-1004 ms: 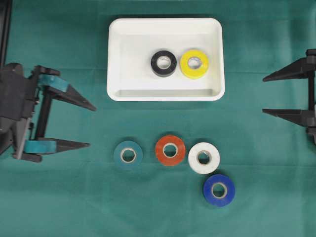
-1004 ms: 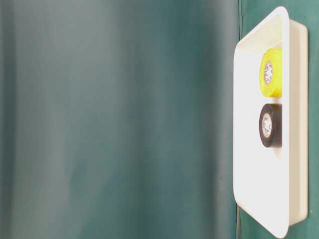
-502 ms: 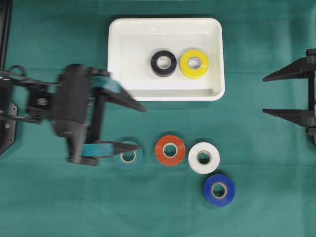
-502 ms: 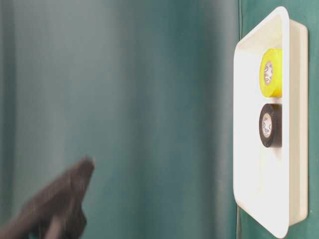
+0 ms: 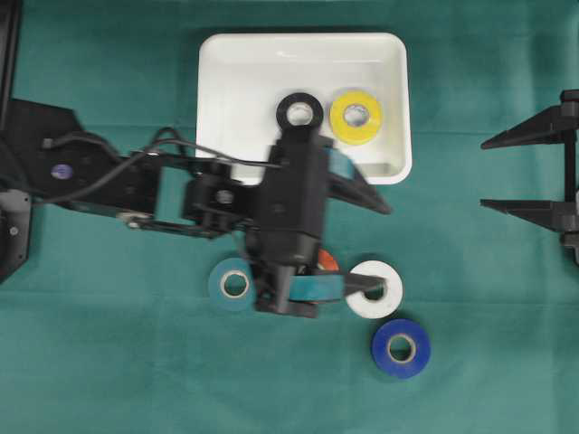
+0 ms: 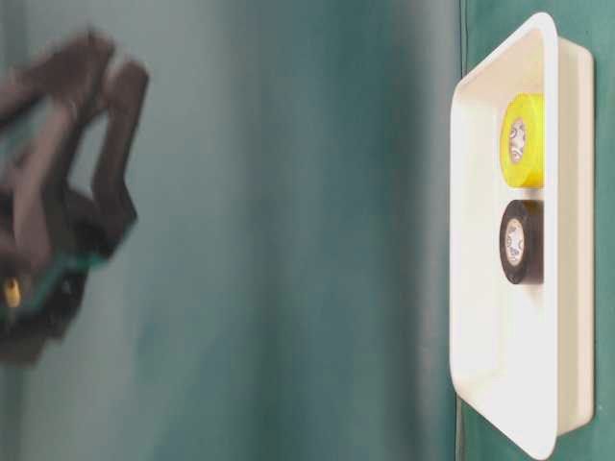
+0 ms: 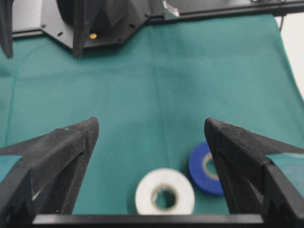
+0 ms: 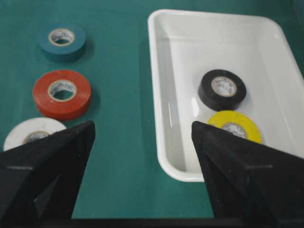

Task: Pick up the tape from a random location and place it into the white case.
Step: 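Move the left gripper over the white tape roll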

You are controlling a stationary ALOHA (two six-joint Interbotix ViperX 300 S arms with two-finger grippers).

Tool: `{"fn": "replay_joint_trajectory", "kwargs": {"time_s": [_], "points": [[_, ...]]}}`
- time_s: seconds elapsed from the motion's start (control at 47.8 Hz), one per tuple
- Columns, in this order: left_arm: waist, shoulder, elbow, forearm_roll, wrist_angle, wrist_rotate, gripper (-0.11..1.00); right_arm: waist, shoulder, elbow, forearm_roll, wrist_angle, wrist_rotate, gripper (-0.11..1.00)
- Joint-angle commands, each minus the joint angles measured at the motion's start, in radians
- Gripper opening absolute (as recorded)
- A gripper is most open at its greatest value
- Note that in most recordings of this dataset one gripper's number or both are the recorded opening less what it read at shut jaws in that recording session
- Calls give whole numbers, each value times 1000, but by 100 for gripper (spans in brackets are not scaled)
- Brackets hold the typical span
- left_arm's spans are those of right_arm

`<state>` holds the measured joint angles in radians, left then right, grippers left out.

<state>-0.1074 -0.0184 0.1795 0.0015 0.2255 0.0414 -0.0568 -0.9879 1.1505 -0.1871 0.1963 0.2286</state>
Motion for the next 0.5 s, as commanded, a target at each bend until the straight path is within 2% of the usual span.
{"fn": "replay_joint_trajectory", "kwargs": {"time_s": [0.0, 0.167, 0.481], "points": [[-2, 25, -87, 0, 8, 0, 97, -2, 8, -23, 0, -6, 0, 82], [-5, 77, -153, 0, 31, 0, 97, -2, 8, -25, 0, -6, 0, 82], [-5, 91, -161, -2, 64, -5, 97, -2, 8, -26, 0, -5, 0, 82]]}}
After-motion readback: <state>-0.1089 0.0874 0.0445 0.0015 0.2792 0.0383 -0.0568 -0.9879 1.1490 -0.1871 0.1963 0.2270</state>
